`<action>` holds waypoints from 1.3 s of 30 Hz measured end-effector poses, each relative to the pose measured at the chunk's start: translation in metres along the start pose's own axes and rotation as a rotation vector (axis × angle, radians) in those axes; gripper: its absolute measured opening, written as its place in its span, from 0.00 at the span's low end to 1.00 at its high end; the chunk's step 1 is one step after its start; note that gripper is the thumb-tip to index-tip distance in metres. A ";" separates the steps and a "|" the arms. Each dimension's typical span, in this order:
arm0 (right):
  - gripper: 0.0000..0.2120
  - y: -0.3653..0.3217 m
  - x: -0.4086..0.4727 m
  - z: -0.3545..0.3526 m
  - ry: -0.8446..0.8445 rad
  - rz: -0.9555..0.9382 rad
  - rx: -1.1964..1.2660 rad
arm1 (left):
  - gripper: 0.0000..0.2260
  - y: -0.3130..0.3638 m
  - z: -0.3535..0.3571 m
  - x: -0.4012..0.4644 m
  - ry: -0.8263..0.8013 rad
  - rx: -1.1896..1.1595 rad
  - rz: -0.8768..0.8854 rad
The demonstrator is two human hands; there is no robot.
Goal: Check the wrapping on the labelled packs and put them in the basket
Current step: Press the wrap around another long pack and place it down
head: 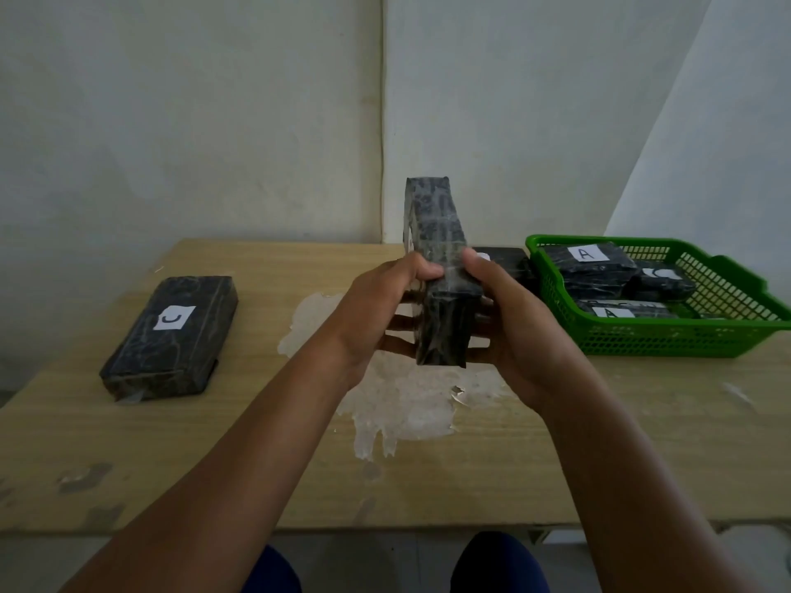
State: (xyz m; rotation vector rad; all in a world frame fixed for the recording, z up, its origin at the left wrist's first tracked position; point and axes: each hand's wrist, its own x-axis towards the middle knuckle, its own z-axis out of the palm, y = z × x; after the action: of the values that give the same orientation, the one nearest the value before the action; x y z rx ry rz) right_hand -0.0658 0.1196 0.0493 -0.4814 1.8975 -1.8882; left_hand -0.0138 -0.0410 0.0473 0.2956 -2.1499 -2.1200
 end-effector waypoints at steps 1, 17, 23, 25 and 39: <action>0.31 0.002 -0.001 0.001 0.019 -0.040 -0.019 | 0.18 0.001 -0.002 0.000 -0.002 -0.001 -0.016; 0.20 0.009 -0.002 -0.007 0.115 -0.424 -0.115 | 0.14 -0.007 -0.006 -0.002 0.011 0.220 0.186; 0.19 0.018 -0.003 -0.008 0.087 -0.547 -0.126 | 0.28 -0.015 -0.001 0.000 0.109 0.265 0.363; 0.18 0.019 -0.003 -0.007 0.078 -0.572 -0.127 | 0.34 -0.015 -0.001 0.002 0.119 0.264 0.421; 0.30 0.024 0.003 -0.002 0.062 -0.415 -0.238 | 0.14 0.002 0.003 0.002 0.185 0.178 0.166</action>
State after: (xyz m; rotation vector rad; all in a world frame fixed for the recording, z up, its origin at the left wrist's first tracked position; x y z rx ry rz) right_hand -0.0677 0.1202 0.0257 -0.9663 2.2098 -1.9422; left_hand -0.0161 -0.0385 0.0490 0.3033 -2.1744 -1.7455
